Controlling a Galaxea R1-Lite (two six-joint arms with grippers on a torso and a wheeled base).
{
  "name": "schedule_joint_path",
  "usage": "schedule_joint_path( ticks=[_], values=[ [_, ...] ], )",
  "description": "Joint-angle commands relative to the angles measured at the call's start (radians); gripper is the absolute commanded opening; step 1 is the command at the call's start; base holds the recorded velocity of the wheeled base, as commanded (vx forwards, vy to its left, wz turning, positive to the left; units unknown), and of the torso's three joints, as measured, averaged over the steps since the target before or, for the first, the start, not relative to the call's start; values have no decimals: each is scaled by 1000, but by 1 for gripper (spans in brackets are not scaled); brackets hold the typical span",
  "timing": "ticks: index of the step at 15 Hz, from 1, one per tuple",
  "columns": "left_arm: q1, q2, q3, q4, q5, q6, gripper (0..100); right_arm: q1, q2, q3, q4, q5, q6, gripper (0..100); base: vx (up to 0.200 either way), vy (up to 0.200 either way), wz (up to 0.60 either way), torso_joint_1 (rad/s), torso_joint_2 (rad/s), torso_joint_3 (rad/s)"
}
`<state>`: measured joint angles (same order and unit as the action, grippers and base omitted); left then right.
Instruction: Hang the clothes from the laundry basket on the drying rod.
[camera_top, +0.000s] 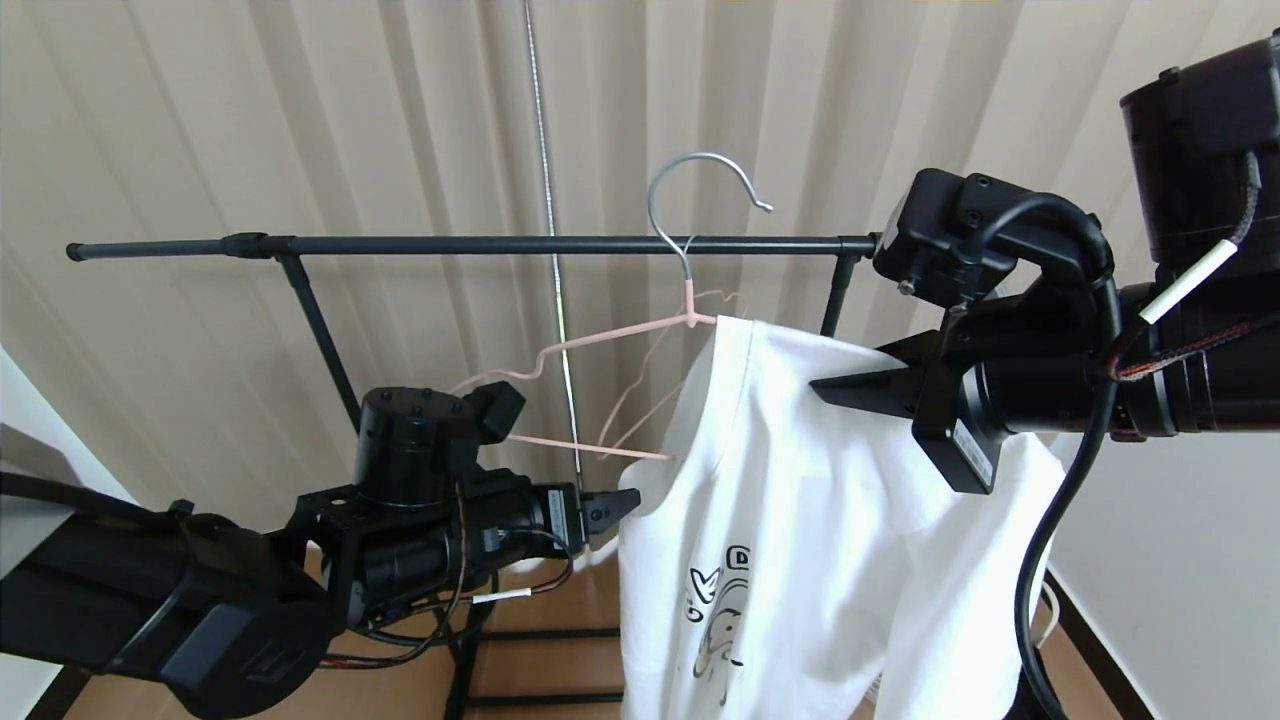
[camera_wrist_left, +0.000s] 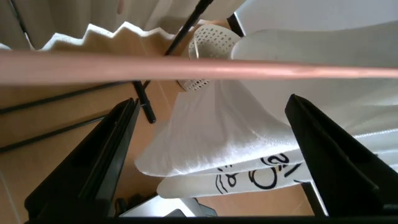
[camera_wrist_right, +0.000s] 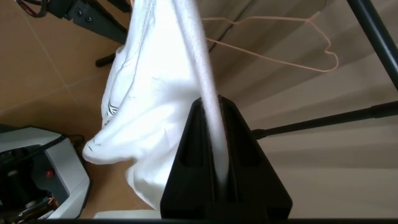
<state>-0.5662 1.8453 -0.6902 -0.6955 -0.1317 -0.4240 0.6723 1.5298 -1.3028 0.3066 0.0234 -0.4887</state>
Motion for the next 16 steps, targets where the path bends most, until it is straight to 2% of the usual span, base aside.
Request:
schedule_joint_path(
  ticks=[1, 5, 10, 11, 16],
  values=[
    [-20, 29, -9, -1, 4, 1, 100, 4, 1, -7, -1, 1, -1, 0, 0, 0, 0, 0, 0, 0],
    [-23, 29, -17, -9, 4, 2, 100, 7, -7, -10, 5, 0, -1, 0, 0, 0, 0, 0, 0, 0],
    [-31, 25, 55, -32, 30, 8, 100, -10, -16, -41, 5, -3, -1, 0, 0, 0, 0, 0, 0, 0],
    [-32, 25, 64, -38, 30, 8, 0, -16, -16, -43, 3, -3, -1, 0, 0, 0, 0, 0, 0, 0],
    [-66, 3, 86, -61, 32, 8, 0, -37, -14, -23, 14, -2, 2, 0, 0, 0, 0, 0, 0, 0]
  ],
)
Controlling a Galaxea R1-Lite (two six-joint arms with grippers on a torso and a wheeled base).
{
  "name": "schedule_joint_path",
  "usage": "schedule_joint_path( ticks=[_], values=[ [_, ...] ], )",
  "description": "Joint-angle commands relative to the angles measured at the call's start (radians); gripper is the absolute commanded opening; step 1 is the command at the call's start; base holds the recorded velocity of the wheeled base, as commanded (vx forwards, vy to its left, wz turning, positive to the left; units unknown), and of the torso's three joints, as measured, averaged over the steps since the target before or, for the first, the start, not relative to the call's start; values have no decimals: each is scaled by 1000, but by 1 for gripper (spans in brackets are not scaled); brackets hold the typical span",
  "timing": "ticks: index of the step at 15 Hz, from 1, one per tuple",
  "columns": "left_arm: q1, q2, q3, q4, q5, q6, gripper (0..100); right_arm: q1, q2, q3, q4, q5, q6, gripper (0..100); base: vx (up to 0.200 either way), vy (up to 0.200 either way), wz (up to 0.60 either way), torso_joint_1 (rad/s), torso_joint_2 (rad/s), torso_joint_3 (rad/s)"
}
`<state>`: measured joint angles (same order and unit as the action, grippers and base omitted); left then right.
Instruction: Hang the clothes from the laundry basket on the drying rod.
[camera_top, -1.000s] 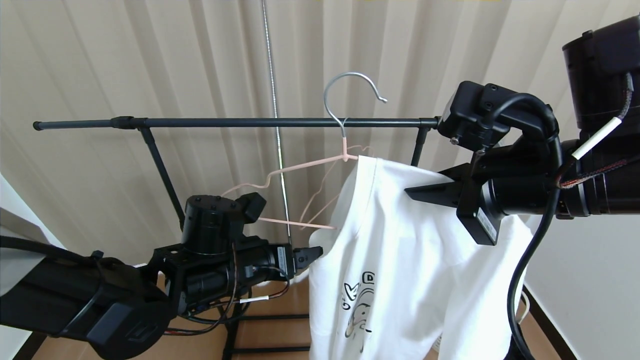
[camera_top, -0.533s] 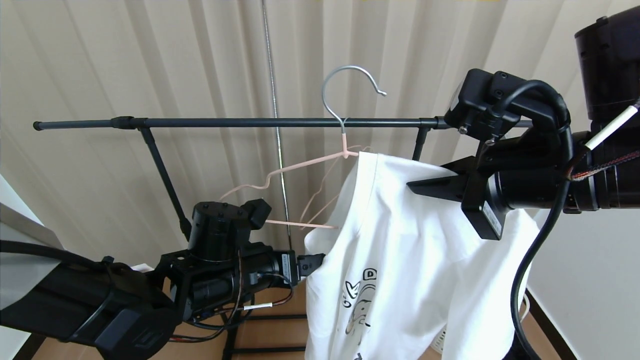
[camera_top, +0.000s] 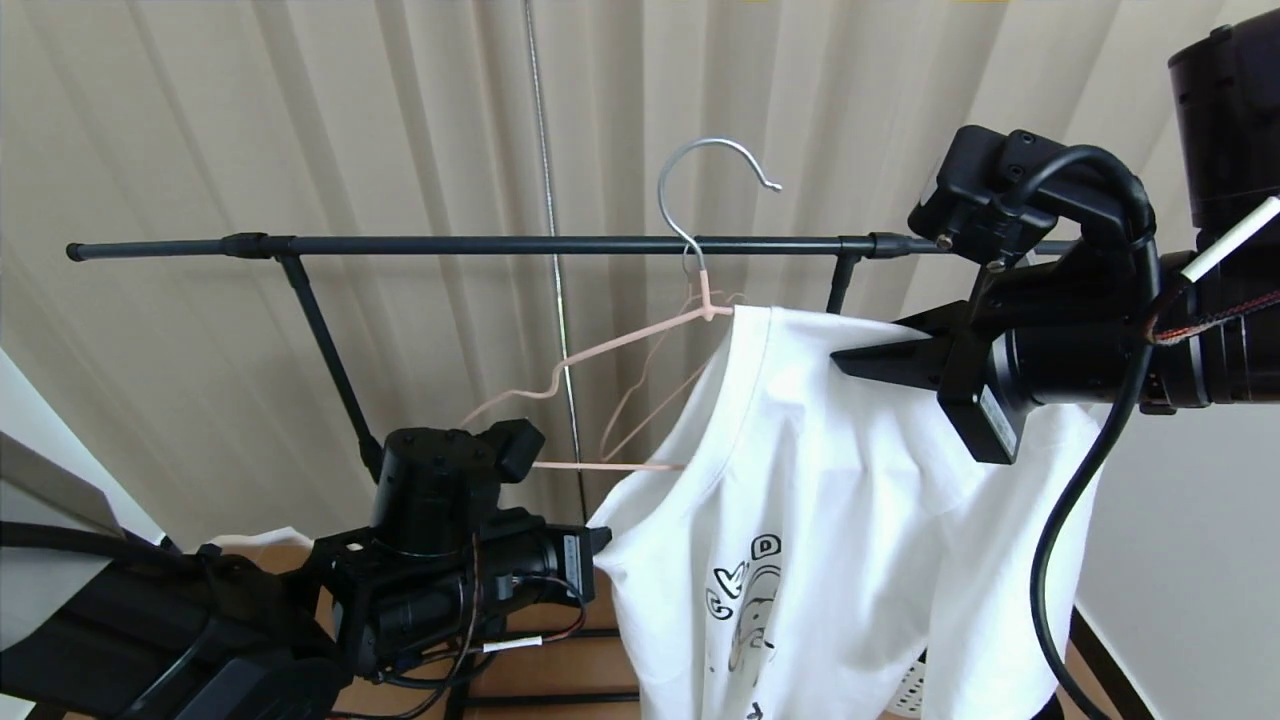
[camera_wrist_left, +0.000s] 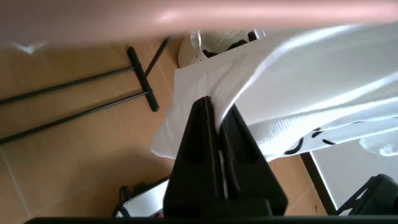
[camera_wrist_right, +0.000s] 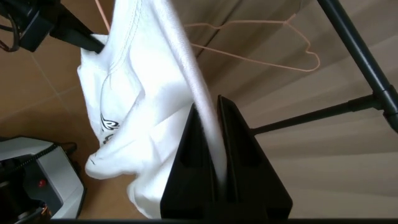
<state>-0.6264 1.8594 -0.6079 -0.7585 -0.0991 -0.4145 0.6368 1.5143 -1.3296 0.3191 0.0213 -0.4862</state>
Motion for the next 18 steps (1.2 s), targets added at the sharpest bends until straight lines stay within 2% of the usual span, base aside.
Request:
schedule_joint_path(
  ticks=[1, 4, 8, 11, 15, 18],
  values=[
    [-9, -16, 7, -10, -1, 2, 0, 0, 0, 18, 0, 0, 0, 0, 0, 0, 0, 0, 0, 0],
    [-22, -43, 17, -12, -1, 3, 0, -2, 0, 27, 0, 0, 0, 0, 0, 0, 0, 0, 0, 0],
    [-35, -103, 69, -15, -1, 51, 0, -8, 3, 27, 0, 2, 3, 0, 0, 0, 0, 0, 0, 0],
    [-26, -126, 106, -82, 3, 56, 0, -34, 1, 39, -2, 5, 6, 0, 0, 0, 0, 0, 0, 0],
    [-10, -131, 100, -91, 64, 66, 0, -49, -39, 92, -9, 14, 20, 0, 0, 0, 0, 0, 0, 0],
    [11, -146, 102, -91, 68, 66, 0, -86, -60, 138, -12, 91, 52, 0, 0, 0, 0, 0, 0, 0]
  ],
)
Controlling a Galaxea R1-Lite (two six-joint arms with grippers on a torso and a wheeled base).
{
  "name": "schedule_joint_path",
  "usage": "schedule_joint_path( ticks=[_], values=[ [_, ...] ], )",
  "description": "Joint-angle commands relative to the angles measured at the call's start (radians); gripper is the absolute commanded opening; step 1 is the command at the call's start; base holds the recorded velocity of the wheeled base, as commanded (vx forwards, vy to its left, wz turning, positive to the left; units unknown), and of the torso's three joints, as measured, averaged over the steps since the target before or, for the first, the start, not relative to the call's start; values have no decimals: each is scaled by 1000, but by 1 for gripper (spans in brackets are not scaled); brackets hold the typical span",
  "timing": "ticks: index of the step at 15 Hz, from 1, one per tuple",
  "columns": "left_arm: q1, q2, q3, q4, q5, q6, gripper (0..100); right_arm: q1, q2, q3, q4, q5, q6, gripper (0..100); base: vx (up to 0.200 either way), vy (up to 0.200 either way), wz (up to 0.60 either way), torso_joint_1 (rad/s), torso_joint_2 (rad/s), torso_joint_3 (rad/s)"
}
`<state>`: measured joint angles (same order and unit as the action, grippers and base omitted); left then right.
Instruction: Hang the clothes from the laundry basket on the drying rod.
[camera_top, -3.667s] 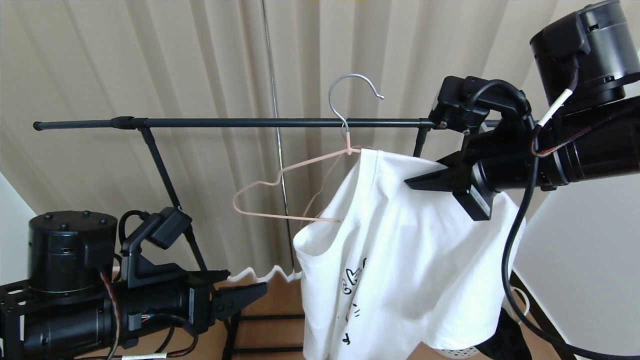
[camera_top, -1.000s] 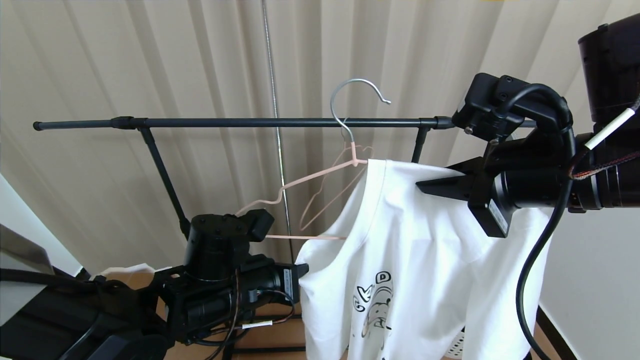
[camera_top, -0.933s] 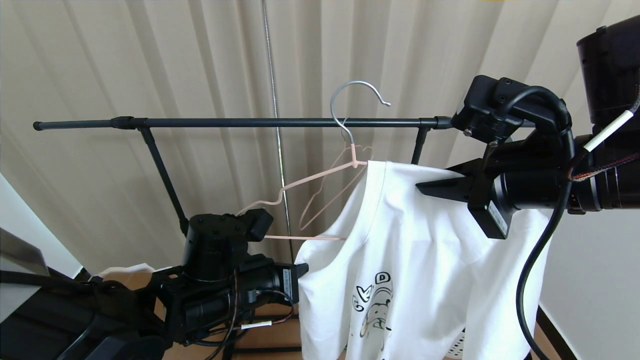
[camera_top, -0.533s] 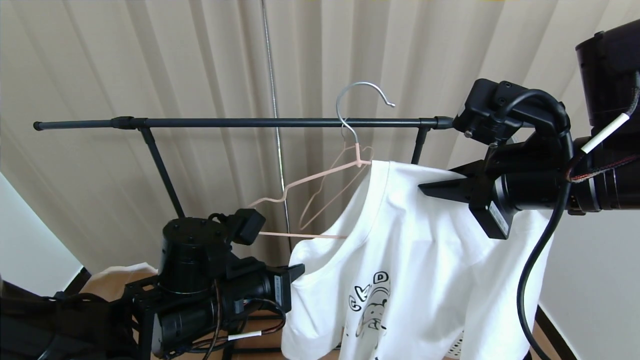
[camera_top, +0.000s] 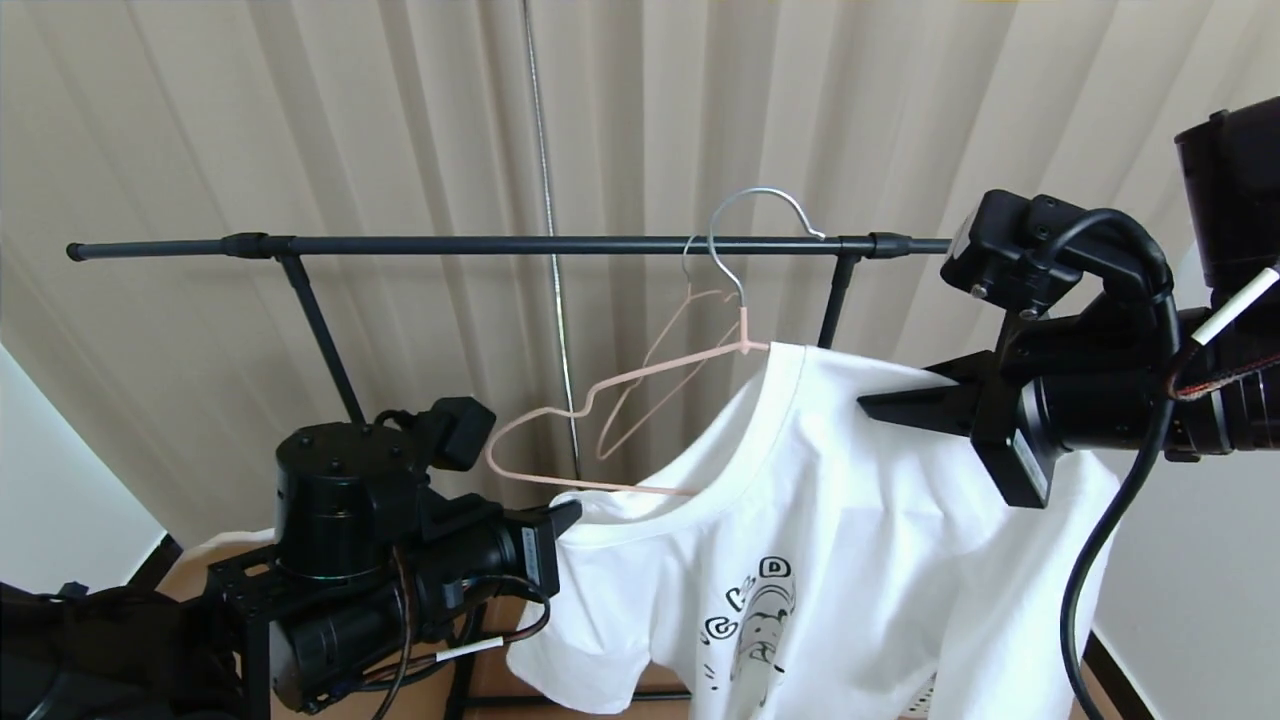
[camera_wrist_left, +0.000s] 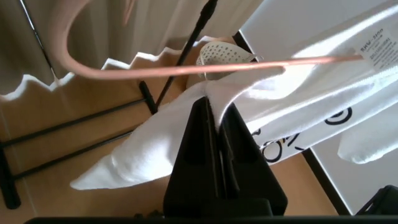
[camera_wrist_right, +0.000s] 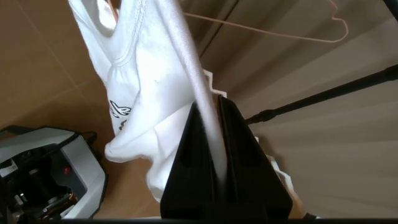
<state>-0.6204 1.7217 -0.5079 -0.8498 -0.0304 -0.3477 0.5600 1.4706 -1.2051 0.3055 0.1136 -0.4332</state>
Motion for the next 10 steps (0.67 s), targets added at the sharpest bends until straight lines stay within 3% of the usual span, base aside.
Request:
schedule_joint_path(
  ticks=[1, 2, 6, 10],
  values=[
    [21, -11, 2, 0, 6, 3, 0, -29, -33, 64, -20, 31, 19, 0, 0, 0, 0, 0, 0, 0],
    [21, -11, 2, 0, 6, 3, 0, -29, -33, 64, -20, 31, 19, 0, 0, 0, 0, 0, 0, 0],
    [28, -11, 2, 1, 17, 35, 0, -29, -66, 210, -224, 64, 114, 0, 0, 0, 0, 0, 0, 0],
    [61, -16, -9, 0, 18, 35, 0, -74, -93, 217, -247, 70, 122, 0, 0, 0, 0, 0, 0, 0]
  ],
)
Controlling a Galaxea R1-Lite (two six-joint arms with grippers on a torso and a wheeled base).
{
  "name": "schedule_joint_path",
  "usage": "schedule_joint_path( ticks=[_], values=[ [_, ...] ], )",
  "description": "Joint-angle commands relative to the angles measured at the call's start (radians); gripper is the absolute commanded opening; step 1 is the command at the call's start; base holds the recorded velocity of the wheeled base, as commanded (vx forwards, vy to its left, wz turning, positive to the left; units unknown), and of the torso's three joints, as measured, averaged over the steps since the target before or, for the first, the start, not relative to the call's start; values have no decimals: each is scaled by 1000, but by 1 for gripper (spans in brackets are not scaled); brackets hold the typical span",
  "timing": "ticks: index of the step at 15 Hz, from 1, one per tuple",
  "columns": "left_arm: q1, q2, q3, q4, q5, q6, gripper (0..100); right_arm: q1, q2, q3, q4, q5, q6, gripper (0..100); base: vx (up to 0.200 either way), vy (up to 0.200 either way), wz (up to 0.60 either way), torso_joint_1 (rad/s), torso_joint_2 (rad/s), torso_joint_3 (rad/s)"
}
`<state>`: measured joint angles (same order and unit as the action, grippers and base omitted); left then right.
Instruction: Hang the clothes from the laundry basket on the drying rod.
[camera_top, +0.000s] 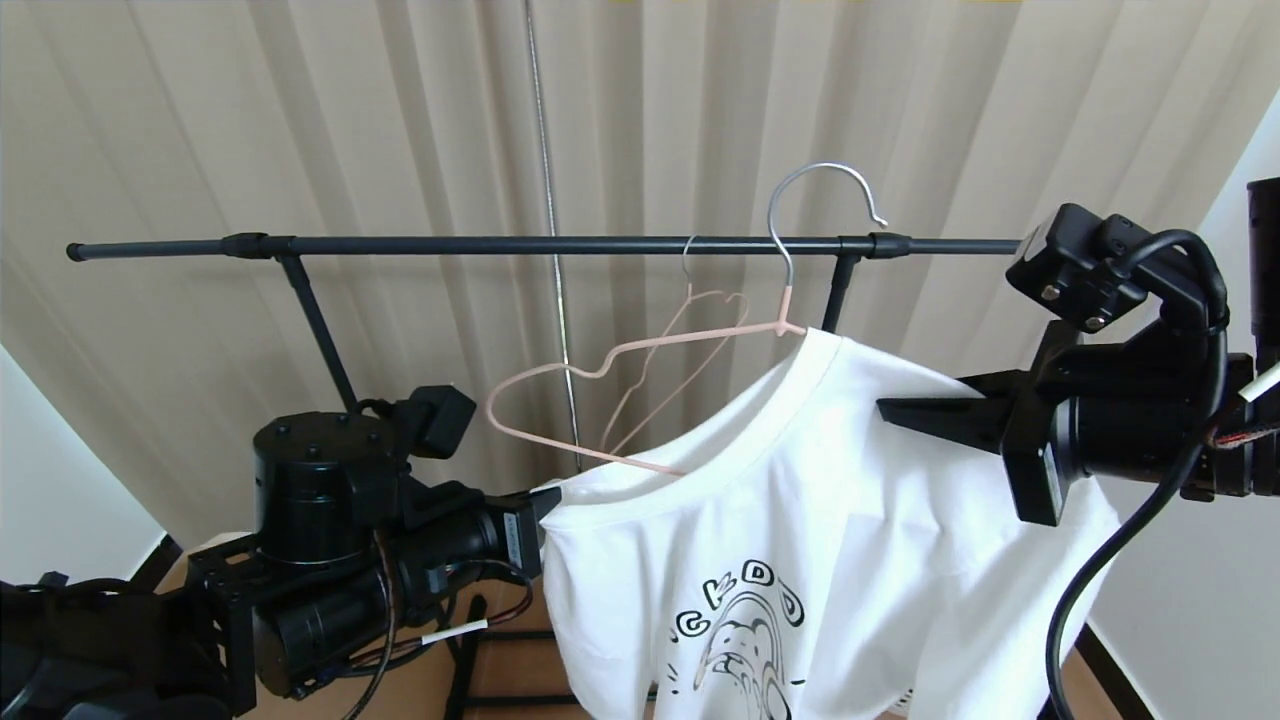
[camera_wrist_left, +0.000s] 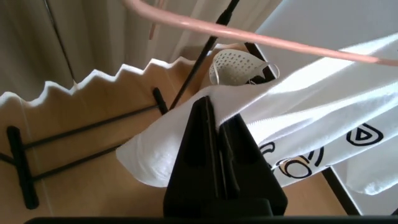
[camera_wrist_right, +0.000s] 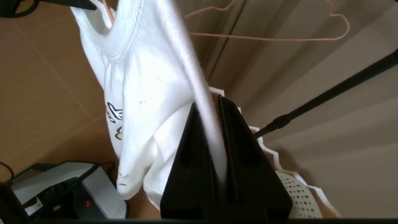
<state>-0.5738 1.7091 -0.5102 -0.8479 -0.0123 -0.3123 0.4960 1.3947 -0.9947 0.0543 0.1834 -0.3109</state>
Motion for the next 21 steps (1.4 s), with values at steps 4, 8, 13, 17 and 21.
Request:
schedule_joint_path(
  ticks=[4, 8, 13, 17, 21],
  values=[
    [54, -42, -4, 0, 0, 6, 0, -13, -8, 27, -1, -1, -10, 0, 0, 0, 0, 0, 0, 0],
    [106, -43, -5, 0, -1, 22, 0, -30, -8, 47, -1, -4, -65, 0, 0, 0, 0, 0, 0, 0],
    [141, -45, -10, 0, -1, 39, 0, -34, -23, 62, 3, -2, -83, 0, 0, 0, 0, 0, 0, 0],
    [157, -51, -68, 3, -3, 55, 0, -34, -20, 68, 4, -2, -99, 0, 0, 0, 0, 0, 0, 0],
    [92, -115, -125, 35, 0, 134, 0, -33, 30, 80, -7, -13, -91, 0, 0, 0, 0, 0, 0, 0]
  ],
)
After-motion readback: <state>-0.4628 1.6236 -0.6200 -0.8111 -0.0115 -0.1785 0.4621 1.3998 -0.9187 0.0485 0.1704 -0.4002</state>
